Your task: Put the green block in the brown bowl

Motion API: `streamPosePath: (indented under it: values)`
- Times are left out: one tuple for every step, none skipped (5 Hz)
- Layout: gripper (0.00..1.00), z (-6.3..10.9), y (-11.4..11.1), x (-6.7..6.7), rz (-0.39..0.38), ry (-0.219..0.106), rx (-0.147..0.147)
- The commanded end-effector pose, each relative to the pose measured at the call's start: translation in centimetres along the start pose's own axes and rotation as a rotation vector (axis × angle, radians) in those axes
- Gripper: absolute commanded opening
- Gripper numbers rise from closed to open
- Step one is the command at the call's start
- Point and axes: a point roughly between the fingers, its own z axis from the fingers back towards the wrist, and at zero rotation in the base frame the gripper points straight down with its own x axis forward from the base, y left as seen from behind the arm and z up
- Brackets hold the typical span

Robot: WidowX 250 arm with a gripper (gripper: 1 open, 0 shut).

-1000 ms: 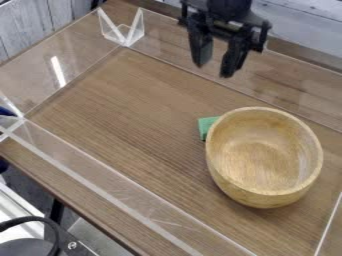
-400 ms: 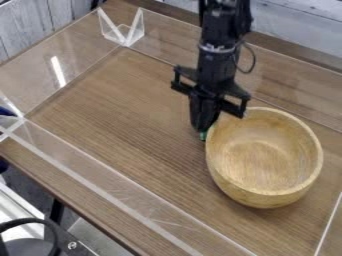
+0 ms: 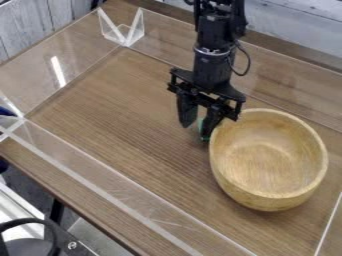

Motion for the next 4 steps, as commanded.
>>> streamPosePath:
  values:
    - [1.00, 2.4, 0.1, 0.9, -0.006, -0.080, -0.003]
    - [1.00, 2.0, 0.2, 1.6, -0.007, -0.083, -0.003]
    - [1.00, 1.6, 0.3, 2.2, -0.008, -0.087, -0.005]
    - [1.00, 1.2, 0.4, 2.7, -0.008, -0.089, -0.006]
